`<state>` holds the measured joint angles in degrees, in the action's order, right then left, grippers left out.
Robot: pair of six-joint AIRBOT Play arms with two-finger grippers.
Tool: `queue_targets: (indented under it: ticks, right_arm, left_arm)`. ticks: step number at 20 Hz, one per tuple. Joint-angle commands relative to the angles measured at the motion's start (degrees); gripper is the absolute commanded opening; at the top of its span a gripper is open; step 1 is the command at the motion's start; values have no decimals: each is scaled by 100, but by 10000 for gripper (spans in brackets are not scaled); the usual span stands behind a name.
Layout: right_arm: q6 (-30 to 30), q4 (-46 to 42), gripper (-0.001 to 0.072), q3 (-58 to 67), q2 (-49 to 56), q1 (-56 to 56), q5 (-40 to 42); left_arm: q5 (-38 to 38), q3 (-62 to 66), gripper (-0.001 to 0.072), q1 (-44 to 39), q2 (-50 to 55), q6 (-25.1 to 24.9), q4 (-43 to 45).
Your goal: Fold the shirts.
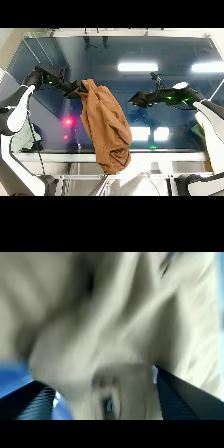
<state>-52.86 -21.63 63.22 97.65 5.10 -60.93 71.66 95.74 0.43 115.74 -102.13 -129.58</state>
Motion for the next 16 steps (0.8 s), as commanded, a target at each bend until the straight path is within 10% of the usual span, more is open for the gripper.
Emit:
queue_targets:
  ticks: [1,2,16]
  right_arm:
    - [44,114,430,35,55,144,203]
    - [44,120,430,35,68,181,306]
    - [-721,133,317,1495,1493,1029,297]
  left_arm:
    - [-68,341,216,-4,293,-354,-966]
    - [-31,402,29,-4,313,-393,-1005]
    - [1657,986,28,339,310,-605,-977]
